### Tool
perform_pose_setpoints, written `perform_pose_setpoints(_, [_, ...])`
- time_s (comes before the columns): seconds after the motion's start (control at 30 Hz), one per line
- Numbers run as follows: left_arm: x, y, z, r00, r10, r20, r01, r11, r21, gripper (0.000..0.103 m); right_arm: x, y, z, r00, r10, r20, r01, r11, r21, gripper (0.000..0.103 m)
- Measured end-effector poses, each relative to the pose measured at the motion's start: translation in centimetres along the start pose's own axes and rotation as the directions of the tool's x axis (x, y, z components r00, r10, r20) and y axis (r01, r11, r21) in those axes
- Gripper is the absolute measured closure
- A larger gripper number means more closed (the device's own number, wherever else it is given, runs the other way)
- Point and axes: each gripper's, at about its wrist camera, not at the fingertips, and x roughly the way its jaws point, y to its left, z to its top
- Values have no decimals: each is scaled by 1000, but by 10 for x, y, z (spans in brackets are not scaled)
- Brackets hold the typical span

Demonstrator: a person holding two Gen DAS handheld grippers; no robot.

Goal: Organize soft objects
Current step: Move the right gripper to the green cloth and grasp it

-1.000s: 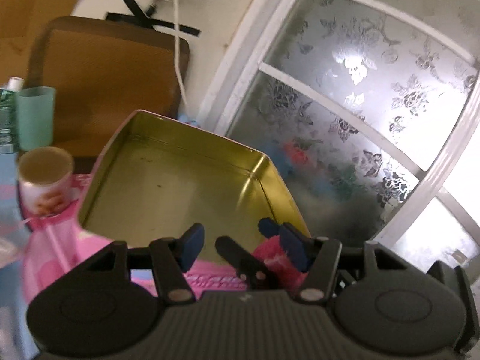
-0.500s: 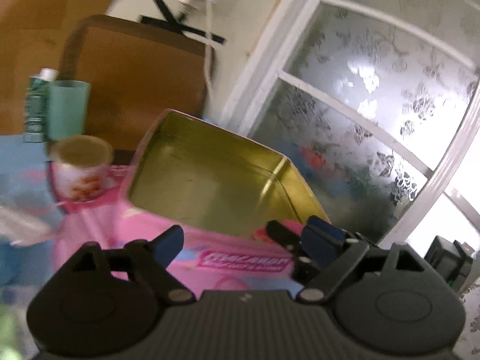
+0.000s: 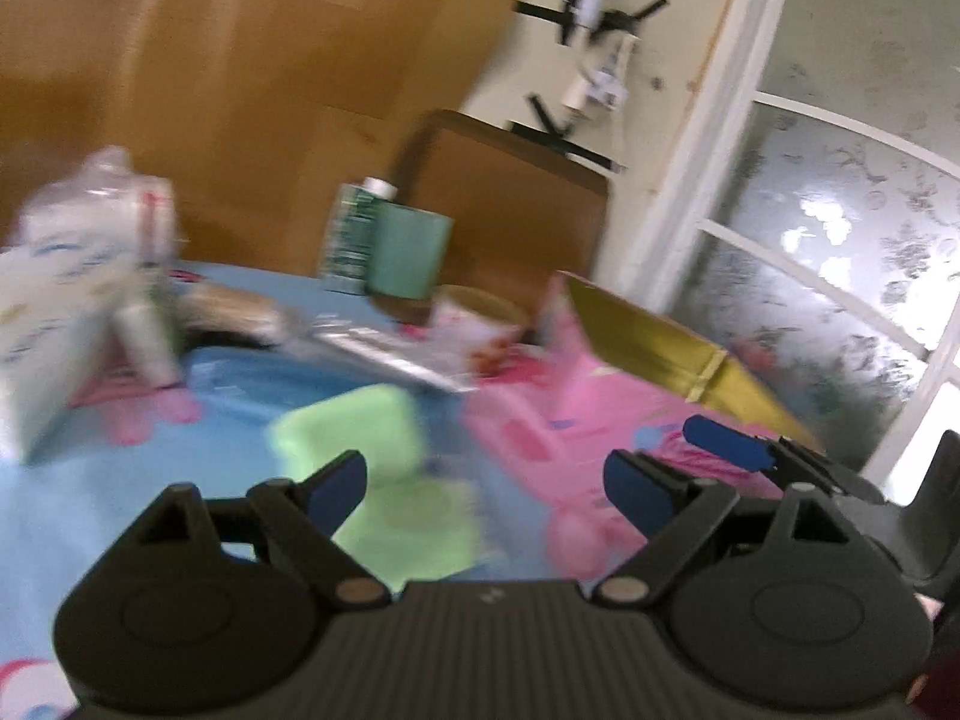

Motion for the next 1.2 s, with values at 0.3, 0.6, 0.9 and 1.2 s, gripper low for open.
perform_pose_setpoints(0.3, [-5,66,-9,991,129,21,-123,977,-176,11,39,52,-2,976,125,-176,-141,987,-80,20])
perform_pose_setpoints(0.6, [-4,89,-19,993,119,23,-108,955,-278,11,71,77,1,963,161,-218,-188,976,-110,19])
perform_pose_setpoints(0.9, [-1,93,-22,995,102,9,-95,950,-298,7,79,80,-1,943,240,-232,-266,960,-84,66])
perform_pose_setpoints(1.2, [-3,93,-23,996,87,17,-77,944,-321,5,73,92,-3,940,251,-233,-290,944,-156,89])
